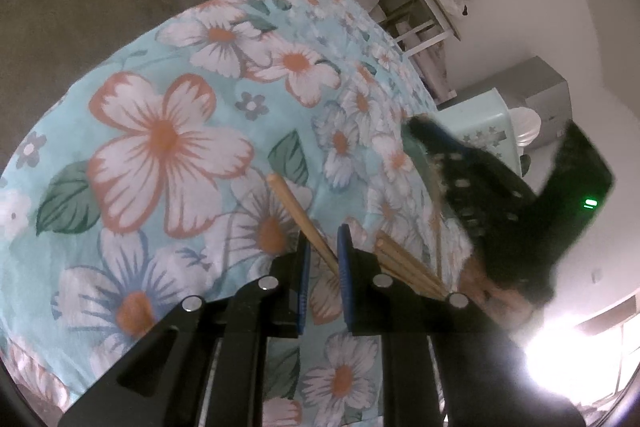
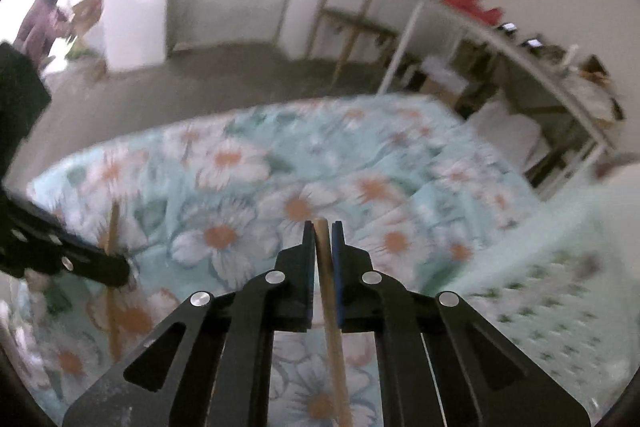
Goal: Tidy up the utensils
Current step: 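Lift both chopsticks upright toward the caddy with both grippers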
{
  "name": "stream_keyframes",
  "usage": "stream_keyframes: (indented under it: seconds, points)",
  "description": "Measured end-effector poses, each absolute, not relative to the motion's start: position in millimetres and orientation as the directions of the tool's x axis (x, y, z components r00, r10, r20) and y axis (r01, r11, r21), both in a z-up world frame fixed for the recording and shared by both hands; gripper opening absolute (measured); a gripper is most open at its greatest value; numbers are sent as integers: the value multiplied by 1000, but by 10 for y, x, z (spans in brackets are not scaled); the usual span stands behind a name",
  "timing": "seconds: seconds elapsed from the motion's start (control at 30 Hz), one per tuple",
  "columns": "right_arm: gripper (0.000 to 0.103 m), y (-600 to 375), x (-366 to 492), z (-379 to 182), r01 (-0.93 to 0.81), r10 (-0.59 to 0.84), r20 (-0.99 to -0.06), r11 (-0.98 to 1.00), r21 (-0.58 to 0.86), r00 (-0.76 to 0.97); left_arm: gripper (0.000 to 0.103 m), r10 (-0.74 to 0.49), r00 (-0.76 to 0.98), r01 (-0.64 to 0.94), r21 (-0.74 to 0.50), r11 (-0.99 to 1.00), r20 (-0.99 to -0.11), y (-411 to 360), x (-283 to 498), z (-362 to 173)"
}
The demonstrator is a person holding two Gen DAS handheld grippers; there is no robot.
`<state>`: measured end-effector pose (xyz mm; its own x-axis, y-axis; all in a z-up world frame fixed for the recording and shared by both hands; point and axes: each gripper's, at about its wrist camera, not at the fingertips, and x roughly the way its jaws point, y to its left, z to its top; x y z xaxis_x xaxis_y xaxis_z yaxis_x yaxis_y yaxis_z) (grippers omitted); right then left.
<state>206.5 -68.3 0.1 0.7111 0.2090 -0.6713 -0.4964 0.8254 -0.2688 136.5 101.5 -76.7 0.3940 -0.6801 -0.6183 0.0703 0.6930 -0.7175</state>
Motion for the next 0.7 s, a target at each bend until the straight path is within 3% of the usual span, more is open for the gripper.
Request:
stream_keyframes:
  seconds: [0.3, 0.7]
  points:
    - [5, -1336, 1482, 883, -249, 188, -418, 964, -95, 889, 10, -659, 495, 207, -660, 722, -566, 901, 1275, -206]
    - [5, -2169, 831, 1195, -117, 159, -301, 982, 151, 940, 5, -721, 576, 455, -582, 674, -385, 590, 1182, 843]
